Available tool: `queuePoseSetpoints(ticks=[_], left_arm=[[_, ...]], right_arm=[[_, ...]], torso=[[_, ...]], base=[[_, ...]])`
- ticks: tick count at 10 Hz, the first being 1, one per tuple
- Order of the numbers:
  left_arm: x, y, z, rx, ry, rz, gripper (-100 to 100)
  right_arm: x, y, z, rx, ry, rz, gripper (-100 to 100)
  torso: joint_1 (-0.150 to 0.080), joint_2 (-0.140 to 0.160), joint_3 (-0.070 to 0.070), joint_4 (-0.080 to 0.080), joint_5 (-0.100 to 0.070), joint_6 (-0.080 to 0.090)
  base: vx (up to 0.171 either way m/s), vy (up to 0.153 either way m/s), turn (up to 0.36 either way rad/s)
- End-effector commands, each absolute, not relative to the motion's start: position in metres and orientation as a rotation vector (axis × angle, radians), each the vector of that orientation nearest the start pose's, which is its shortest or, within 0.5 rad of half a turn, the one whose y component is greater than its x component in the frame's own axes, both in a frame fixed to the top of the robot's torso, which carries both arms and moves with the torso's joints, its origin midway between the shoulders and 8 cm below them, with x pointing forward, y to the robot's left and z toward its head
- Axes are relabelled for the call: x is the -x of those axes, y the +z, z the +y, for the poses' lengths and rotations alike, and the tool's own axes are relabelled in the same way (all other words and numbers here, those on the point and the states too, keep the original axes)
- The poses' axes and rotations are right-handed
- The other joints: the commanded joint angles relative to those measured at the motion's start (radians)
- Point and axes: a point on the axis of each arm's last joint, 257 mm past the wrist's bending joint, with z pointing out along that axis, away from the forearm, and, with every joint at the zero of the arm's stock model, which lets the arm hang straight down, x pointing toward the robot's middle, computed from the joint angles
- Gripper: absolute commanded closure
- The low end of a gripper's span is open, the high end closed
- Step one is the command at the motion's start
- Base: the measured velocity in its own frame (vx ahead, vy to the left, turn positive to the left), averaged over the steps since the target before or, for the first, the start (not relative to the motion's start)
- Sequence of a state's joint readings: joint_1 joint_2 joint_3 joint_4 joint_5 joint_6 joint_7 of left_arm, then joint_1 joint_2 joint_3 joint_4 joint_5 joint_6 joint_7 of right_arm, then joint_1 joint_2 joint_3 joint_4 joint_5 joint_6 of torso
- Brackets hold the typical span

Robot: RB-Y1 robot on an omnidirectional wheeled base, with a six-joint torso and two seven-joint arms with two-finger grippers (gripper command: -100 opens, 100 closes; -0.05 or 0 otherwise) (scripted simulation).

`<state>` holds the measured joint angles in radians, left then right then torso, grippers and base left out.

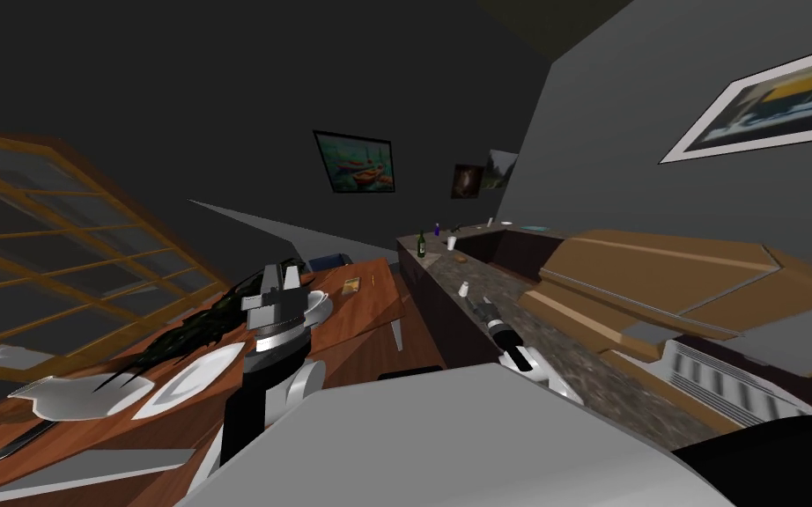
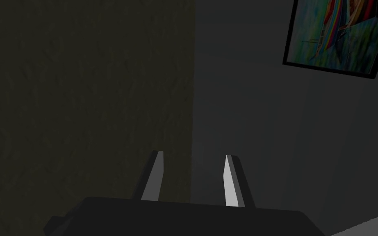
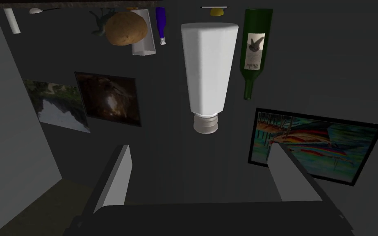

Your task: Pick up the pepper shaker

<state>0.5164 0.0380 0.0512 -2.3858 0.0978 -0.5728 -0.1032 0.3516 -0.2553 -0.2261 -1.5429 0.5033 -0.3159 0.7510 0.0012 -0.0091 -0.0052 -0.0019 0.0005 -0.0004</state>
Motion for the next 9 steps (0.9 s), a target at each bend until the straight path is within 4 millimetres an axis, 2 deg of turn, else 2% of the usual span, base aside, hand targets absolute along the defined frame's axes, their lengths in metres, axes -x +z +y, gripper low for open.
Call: queuePoseSetpoints(ticks=[1,3,5,6,7,8,9], left_arm=[[-0.302,0.079,0.294,0.514,-1.249,0.493,0],[-0.302,0.079,0.294,0.514,-1.249,0.493,0],[-0.302,0.079,0.294,0.514,-1.249,0.493,0],[-0.302,0.079,0.294,0.514,-1.249,0.493,0],[-0.302,0.079,0.294,0.514,-1.249,0.493,0],[-0.302,0.079,0.294,0.514,-1.249,0.493,0],[-0.302,0.079,0.294,0.514,-1.249,0.493,0]], right_arm=[[-0.401,-0.304,-0.428,-0.091,-0.127,1.66,-100],[-0.395,-0.31,-0.439,-0.062,-0.174,1.681,-100],[-0.397,-0.31,-0.438,-0.06,-0.173,1.679,-100],[-0.397,-0.31,-0.438,-0.058,-0.174,1.679,0],[-0.413,-0.307,-0.436,-0.04,-0.154,1.664,-100],[-0.413,-0.316,-0.438,-0.05,-0.153,1.681,-100],[-0.427,-0.309,-0.436,-0.027,-0.138,1.66,-100]], torso=[[0.0,0.0,0.0,0.0,0.0,0.0],[0.0,0.0,0.0,0.0,0.0,0.0],[0.001,-0.003,-0.002,-0.001,0.0,0.0],[0.001,0.002,0.001,0.0,0.0,0.0],[0.0,0.006,0.003,0.001,0.0,0.0],[0.001,0.008,0.005,0.002,0.0,0.0],[0.002,0.01,0.006,0.002,0.0,0.0]], base=[[0.123,0.005,0.059],[0.151,0.003,0.083],[0.122,0.019,0.063],[0.014,0.002,-0.003],[-0.016,0.026,-0.034],[-0.036,0.033,-0.022],[-0.066,0.037,-0.051]])
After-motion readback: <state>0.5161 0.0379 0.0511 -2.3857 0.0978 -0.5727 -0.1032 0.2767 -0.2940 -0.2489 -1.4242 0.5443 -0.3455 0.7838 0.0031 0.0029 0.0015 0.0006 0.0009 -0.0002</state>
